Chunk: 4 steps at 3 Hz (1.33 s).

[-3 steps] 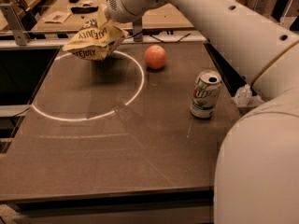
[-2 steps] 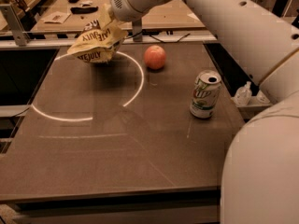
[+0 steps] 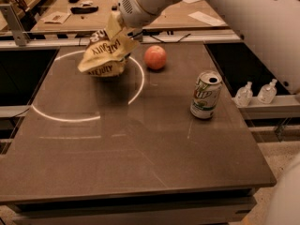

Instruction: Move brown chip bag near 7up can

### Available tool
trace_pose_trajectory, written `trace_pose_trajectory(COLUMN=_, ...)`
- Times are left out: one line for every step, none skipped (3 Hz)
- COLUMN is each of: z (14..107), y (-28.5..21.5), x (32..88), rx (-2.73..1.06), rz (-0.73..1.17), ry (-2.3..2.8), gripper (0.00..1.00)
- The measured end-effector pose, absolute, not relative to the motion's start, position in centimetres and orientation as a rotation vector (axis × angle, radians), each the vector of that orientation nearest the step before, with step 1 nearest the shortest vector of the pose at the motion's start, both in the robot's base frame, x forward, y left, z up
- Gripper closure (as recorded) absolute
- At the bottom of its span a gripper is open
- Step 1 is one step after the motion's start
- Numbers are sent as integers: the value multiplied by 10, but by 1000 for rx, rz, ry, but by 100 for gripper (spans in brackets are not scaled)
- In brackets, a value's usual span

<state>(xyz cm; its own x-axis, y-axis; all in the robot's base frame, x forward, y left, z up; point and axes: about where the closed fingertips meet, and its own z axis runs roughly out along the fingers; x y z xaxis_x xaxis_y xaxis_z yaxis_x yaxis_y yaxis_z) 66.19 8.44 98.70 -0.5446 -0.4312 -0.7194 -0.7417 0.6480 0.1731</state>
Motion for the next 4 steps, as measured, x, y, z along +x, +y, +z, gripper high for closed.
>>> trace_pose_trajectory(z=974, y=58, x=626, rx=-898, rz=595, ry=2237, gripper=100)
trace_pose_trajectory(z=956, y=27, x=601, rx=-887, rz=558, ry=2258, gripper=100)
trace_pose_trajectory(z=945, y=-7, x=589, rx=-890, rz=488, ry=2288, gripper=100)
trace_pose_trajectory(z=939, y=-28, x=589, rx=-911, rz=449, ry=2305, gripper=100)
